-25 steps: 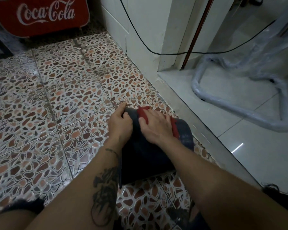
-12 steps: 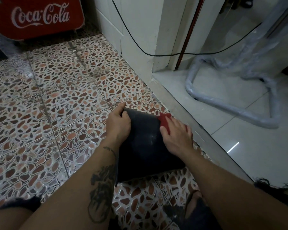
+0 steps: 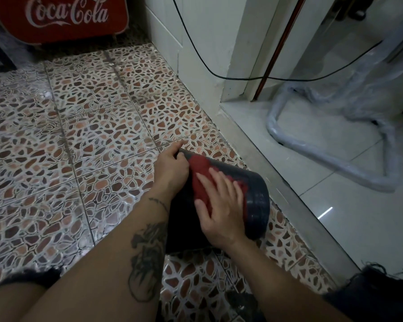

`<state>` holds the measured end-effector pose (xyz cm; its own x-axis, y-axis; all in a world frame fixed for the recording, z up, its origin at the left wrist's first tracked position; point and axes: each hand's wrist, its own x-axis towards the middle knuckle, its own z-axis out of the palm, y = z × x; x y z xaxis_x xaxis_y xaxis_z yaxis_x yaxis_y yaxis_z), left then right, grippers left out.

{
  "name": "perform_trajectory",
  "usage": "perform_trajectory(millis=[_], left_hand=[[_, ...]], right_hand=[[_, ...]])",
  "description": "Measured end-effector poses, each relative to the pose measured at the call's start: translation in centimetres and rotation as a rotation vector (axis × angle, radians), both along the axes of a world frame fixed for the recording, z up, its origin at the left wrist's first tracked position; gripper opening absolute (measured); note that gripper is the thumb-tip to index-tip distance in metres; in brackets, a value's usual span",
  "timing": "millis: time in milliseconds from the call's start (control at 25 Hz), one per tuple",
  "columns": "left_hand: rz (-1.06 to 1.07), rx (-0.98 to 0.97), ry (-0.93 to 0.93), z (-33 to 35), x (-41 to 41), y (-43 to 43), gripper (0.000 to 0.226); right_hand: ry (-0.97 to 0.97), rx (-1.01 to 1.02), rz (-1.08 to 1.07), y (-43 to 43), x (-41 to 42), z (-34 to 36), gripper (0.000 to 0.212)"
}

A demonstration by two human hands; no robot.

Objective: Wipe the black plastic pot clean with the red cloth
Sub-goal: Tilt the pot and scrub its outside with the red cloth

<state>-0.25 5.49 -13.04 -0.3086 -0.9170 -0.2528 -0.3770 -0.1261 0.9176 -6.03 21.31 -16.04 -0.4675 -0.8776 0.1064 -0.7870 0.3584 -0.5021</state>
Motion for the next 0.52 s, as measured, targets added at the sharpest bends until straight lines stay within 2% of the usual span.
perform_trajectory(millis=[160, 320, 440, 520], left_hand=[[0.000, -0.163, -0.145, 0.9, -0.3, 0.3, 0.045], [-0.058, -0.456, -0.211, 1.2, 2.4, 5.0, 0.051], [-0.046, -0.499, -0.204, 0.3, 4.6, 8.9, 0.054], [-0.039, -0.494, -0.198, 0.6, 4.4, 8.5, 0.052]], right_hand=[[0.044, 0.252, -0.162, 2.9, -5.1, -0.7, 0.066], [-0.077, 0.370, -0.262, -1.0, -8.4, 0.2, 0.065], [-0.146, 0.463, -0.353, -3.2, -8.6, 1.3, 0.062], [-0.179, 0.487, -0.273, -4.1, -7.1, 2.1, 0.062]])
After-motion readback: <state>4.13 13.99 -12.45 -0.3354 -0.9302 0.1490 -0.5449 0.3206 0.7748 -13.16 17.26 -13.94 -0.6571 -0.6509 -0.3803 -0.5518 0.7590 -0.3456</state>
